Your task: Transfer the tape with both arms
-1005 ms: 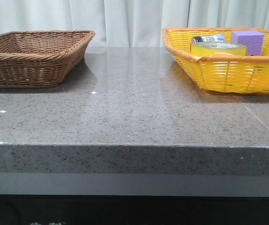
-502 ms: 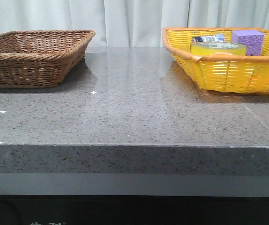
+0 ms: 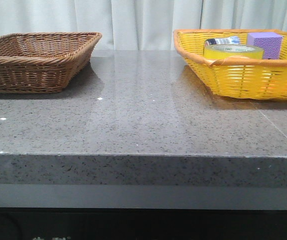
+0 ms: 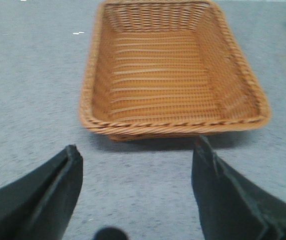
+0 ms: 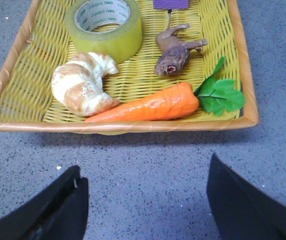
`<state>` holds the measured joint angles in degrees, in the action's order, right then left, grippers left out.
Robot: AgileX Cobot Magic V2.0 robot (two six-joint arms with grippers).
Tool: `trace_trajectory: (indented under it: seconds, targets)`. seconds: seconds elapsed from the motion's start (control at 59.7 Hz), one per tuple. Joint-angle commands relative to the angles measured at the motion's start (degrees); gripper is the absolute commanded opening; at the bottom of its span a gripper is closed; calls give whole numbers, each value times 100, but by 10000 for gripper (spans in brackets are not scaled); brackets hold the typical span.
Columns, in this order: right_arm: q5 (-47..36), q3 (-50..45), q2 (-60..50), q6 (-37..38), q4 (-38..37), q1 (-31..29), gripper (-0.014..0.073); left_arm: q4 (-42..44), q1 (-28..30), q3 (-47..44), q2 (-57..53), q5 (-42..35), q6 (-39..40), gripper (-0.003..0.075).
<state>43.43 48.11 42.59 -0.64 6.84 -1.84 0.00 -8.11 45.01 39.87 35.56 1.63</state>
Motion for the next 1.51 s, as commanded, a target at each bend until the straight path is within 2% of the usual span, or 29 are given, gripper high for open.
trace_trajectory:
  seconds: [0.0,0.117,0.285,0.435,0.636,0.921,1.223,1.491]
  targets:
    - [-208,392,183,-42,54,-18,526,-47,-441,366,83,-418,20,473]
    - [54,812,519,-77,161,-7,526,-47,-1115,561,157,-418,-113,473]
    - [419,1492,1157,-557,627,228,526,-47,-1945,608,262,-470,-113,473]
    - [716,2217,1858,-591,712,439,526,-47,-2371,608,337,-581,-113,473]
    - [1170,3322,2994,-573,610,447,526,-47,-2434,608,337,-603,-113,473]
    - [1521,4848,4714,11,-231,402,515,-47,-2434,608,337,-578,-113,473]
    - [1709,6148,6144,121,-225,402,515,-47,-2434,608,337,-578,-113,473]
    - [1709,6903,6946,320,-234,396,515,-47,-2434,608,337,-578,-113,473]
